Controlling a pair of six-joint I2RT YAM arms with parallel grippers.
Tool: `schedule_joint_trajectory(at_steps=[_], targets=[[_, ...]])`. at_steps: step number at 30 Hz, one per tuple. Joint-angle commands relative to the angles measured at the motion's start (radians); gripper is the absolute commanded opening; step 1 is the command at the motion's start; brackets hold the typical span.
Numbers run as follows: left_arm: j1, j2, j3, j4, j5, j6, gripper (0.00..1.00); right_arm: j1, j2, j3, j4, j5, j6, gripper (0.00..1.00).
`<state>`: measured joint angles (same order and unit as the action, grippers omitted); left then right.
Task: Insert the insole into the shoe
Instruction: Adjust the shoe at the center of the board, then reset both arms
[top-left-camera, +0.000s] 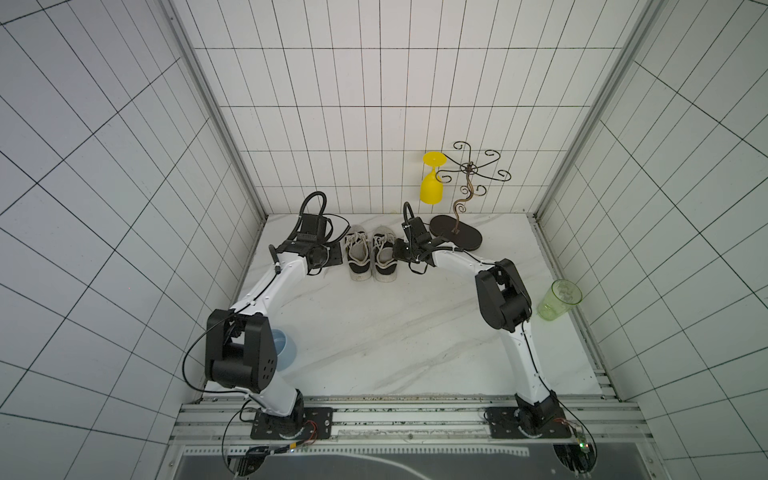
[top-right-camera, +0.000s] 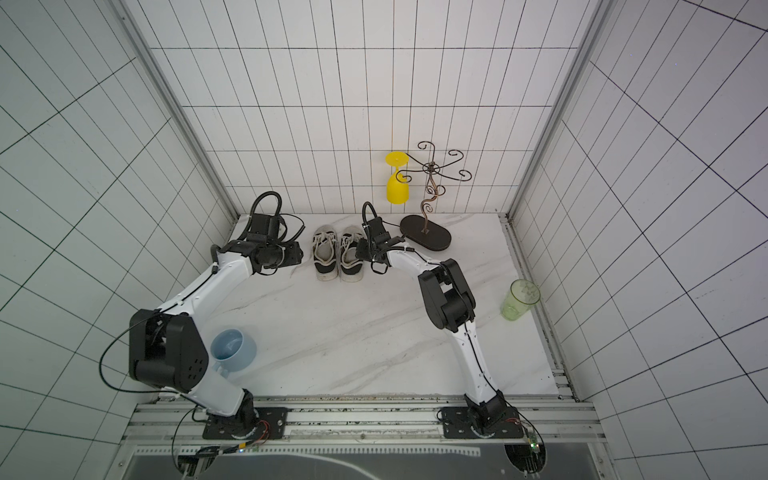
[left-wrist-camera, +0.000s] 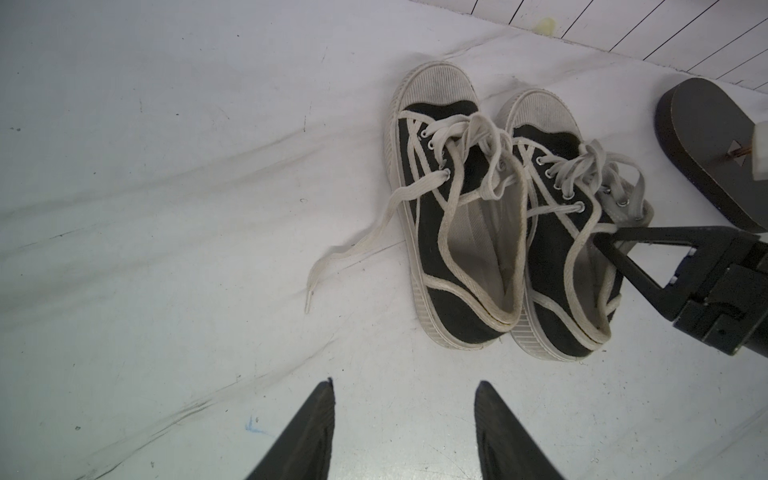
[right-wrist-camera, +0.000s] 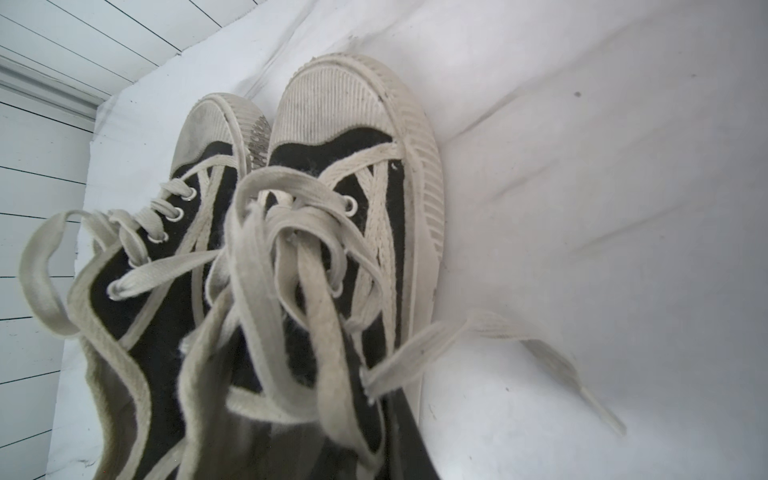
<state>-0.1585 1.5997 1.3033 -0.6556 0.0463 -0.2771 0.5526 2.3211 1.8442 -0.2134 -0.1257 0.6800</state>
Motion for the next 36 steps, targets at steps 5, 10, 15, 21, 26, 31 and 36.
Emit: schedule_joint_trajectory(at_steps=[5, 10, 15, 21, 26, 31, 36], targets=[[-0.004, 0.000, 0.024, -0.003, -0.008, 0.004, 0.54, 0.004, 0.004, 0.108, 0.028, -0.063, 0.001, 0.27], [-0.001, -0.010, 0.030, 0.002, -0.013, 0.003, 0.54, -0.010, -0.120, -0.002, 0.025, -0.058, -0.019, 0.51], [0.006, -0.030, 0.029, 0.033, -0.014, 0.010, 0.55, -0.038, -0.310, -0.161, 0.035, -0.080, -0.048, 0.61], [0.044, -0.123, -0.079, 0.146, -0.068, 0.014, 0.97, -0.074, -0.587, -0.407, -0.029, -0.071, -0.150, 0.99], [0.051, -0.298, -0.455, 0.594, -0.207, 0.166, 0.98, -0.160, -0.910, -0.912, 0.275, 0.175, -0.320, 0.99], [0.067, -0.308, -0.823, 1.168, -0.271, 0.351, 0.98, -0.240, -1.089, -1.237, 0.615, 0.366, -0.512, 0.99], [0.077, -0.157, -0.932, 1.508, -0.239, 0.321, 0.97, -0.370, -1.071, -1.400, 0.900, 0.466, -0.655, 0.99]])
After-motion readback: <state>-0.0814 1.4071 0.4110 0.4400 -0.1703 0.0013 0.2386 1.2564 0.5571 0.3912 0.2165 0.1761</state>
